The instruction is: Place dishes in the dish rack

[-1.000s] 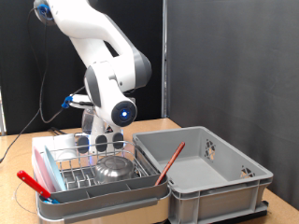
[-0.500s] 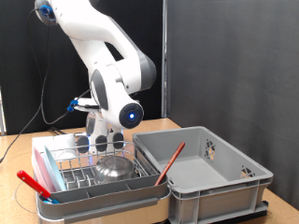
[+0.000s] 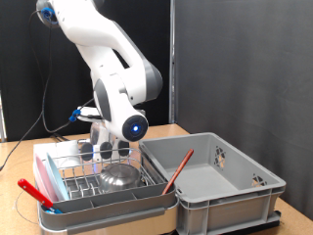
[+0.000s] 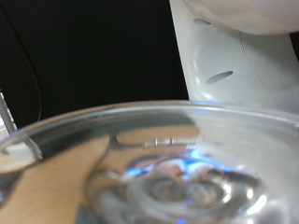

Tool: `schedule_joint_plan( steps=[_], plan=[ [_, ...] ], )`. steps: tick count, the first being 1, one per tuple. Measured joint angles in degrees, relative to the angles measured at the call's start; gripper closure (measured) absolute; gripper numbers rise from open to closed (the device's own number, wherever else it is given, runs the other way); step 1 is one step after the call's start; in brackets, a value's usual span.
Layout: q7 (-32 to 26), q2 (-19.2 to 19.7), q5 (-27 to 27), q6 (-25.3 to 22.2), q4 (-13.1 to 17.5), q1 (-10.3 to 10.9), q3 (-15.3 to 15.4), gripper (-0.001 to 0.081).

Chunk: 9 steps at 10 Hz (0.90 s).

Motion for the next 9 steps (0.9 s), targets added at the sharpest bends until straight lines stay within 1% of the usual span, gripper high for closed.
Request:
schedule_joint_plan(
  steps=[5,7,9],
  plan=[
    [0.2,0.4,-0.6,1.0,0.2,5.0,-5.9,0.0693],
    [0.8,0.5,-0.7,1.8,0.2,7.3,-8.5,0.0693],
    [1.0,0.9,-1.0,2.9,0.3,9.1,-10.5,0.0693]
  ],
)
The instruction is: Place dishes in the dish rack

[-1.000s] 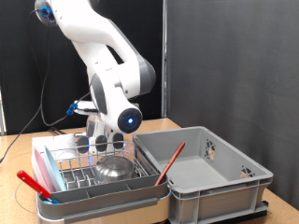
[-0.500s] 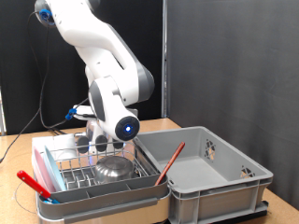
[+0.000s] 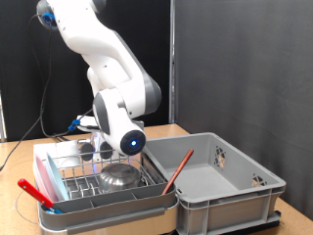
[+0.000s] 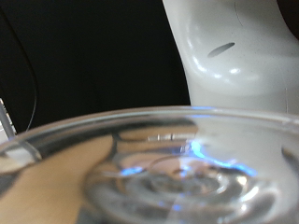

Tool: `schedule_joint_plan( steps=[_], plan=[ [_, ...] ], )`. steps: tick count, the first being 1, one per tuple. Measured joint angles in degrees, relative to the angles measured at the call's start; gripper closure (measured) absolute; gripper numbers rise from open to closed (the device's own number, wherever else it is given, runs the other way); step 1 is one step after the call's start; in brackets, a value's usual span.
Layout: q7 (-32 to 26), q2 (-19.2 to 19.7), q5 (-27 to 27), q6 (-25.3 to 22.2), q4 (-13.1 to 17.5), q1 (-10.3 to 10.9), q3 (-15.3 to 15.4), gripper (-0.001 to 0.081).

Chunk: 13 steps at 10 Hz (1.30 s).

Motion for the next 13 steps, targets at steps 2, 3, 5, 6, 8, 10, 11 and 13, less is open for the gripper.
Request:
schedule_joint_plan(
  steps=[2,3,5,6,8,10,11,13],
  plan=[
    [0.2,0.8,-0.4,0.3,0.3,1.2,-1.3,0.0693],
    [0.6,0.8,-1.9,0.9,0.7,1.4,-1.9,0.0660],
    [1.4,0.8,-3.0,3.2,1.4,1.4,-2.3,0.0476],
    [1.4,0.8,-3.4,4.6,2.0,1.4,-2.1,0.0476],
    [1.1,0.7,-3.5,5.5,4.2,1.4,-0.7,0.0157],
    [-0.3,0.4,-2.9,5.8,7.5,1.0,1.7,0.0026],
    [-1.1,0.2,-1.8,5.7,9.2,0.6,3.1,0.0004],
    [-0.7,-0.5,0.8,3.4,13.0,0.4,4.7,-0.0003]
  ],
)
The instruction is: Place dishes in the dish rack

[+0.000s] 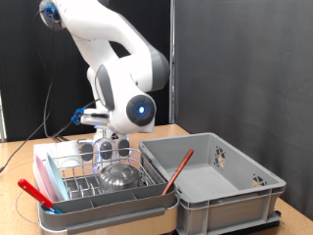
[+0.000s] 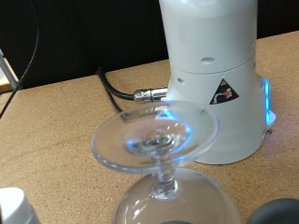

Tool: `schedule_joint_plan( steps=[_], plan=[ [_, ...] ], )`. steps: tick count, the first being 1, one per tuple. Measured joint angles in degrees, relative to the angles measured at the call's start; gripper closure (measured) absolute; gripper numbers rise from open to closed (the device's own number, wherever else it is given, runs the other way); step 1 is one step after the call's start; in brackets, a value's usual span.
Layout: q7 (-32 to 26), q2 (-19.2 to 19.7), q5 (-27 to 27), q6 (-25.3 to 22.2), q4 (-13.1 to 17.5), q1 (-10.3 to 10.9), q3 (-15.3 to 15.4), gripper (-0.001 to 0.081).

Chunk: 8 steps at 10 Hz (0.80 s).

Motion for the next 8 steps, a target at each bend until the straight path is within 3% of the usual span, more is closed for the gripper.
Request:
schedule_joint_plan(
  steps=[2,5,8],
  plan=[
    [-1.0,-1.4,0.1,-0.5,2.4,-1.4,3.6,-0.0003],
    [-3.5,-5.1,-0.5,-0.1,4.8,-6.6,12.3,-0.0003],
    [-3.5,-6.1,3.1,-0.7,9.0,-10.4,18.6,-0.0003]
  ],
)
